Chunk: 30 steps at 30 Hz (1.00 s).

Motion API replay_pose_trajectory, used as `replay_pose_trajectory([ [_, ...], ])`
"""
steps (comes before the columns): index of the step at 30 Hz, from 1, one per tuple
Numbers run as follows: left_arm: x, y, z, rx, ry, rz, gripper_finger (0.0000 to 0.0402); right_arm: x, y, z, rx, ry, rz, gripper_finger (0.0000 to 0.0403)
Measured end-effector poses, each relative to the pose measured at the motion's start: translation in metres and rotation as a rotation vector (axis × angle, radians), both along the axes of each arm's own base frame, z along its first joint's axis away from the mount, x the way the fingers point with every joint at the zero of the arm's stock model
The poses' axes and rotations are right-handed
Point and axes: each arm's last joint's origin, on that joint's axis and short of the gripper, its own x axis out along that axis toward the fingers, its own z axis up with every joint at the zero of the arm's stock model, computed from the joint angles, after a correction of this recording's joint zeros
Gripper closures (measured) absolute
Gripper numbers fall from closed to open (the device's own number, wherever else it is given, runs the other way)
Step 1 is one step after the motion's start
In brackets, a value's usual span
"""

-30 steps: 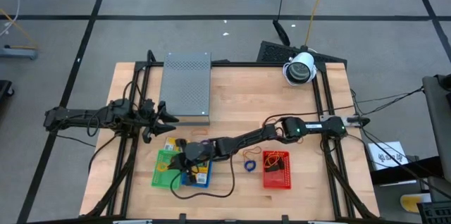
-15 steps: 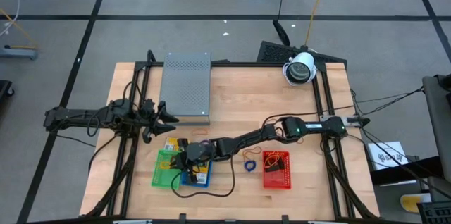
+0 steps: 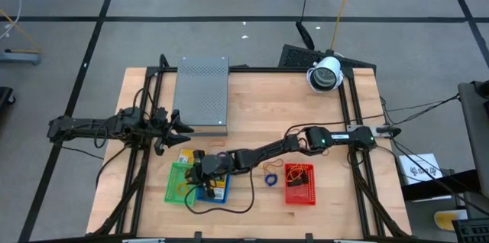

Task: Pick & Place Office Desk Supplies
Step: Put the red rubber band into the red bin

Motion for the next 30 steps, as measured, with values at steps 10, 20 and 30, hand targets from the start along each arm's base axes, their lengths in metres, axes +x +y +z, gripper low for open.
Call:
replay_pose_trajectory([
  [10, 0.0, 0.0, 0.0, 0.0, 0.0, 0.0, 0.0215, -0.011, 0.013, 0.035, -0.002, 0.015, 0.024, 0.0318],
  [20, 0.0, 0.0, 0.0, 0.0, 0.0, 0.0, 0.0215, -0.025, 0.013, 0.063, 0.018, 0.088, 0.011, 0.0313],
  [30, 0.0, 0.0, 0.0, 0.0, -0.001, 0.0, 0.0215, -0.042, 0.016, 0.086, 0.02, 0.148, 0.017, 0.0314],
])
